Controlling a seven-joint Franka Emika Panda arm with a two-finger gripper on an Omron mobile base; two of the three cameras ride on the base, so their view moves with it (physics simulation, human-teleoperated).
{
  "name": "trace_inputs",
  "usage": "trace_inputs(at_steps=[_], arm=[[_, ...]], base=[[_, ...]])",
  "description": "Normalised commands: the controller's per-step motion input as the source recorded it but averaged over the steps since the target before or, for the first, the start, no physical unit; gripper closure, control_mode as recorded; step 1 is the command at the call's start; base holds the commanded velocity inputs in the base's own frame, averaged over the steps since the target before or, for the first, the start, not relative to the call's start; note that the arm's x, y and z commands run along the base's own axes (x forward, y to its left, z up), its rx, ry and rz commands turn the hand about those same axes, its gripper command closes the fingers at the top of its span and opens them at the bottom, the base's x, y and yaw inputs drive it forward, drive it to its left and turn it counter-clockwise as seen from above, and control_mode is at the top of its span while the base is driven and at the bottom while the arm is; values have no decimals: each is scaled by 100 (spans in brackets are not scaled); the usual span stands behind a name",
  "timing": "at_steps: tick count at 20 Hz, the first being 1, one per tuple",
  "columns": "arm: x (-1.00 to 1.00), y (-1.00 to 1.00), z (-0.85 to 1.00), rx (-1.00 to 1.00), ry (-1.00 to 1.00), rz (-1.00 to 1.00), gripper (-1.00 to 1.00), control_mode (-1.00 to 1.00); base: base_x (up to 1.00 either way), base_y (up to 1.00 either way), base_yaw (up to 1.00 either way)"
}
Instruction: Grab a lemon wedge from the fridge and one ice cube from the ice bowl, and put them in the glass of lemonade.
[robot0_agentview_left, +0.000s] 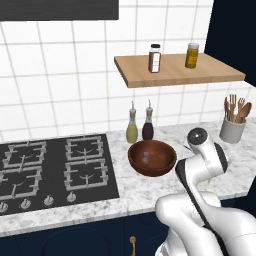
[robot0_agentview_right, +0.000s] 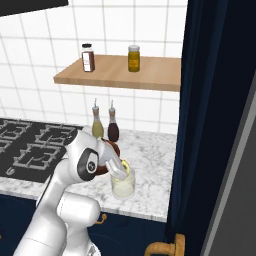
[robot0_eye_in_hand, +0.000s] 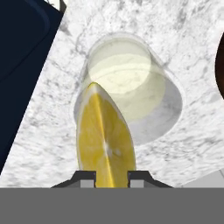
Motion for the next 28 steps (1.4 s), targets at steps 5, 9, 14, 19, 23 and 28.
trace_inputs(at_steps=[5, 9, 14, 19, 23, 28], arm=[[0, 28, -30, -2, -5, 0, 100, -100], [0, 11, -38, -2, -6, 0, 100, -100], [0, 0, -52, -2, -8, 0, 100, -100], [0, 10, -49, -5, -10, 0, 100, -100], [0, 21, -52, -7, -12, 0, 100, -100], [3, 21, -57, -8, -13, 0, 100, -100]], base=[[0, 0, 0], [0, 0, 0], [0, 0, 0], [0, 0, 0], [0, 0, 0], [0, 0, 0]])
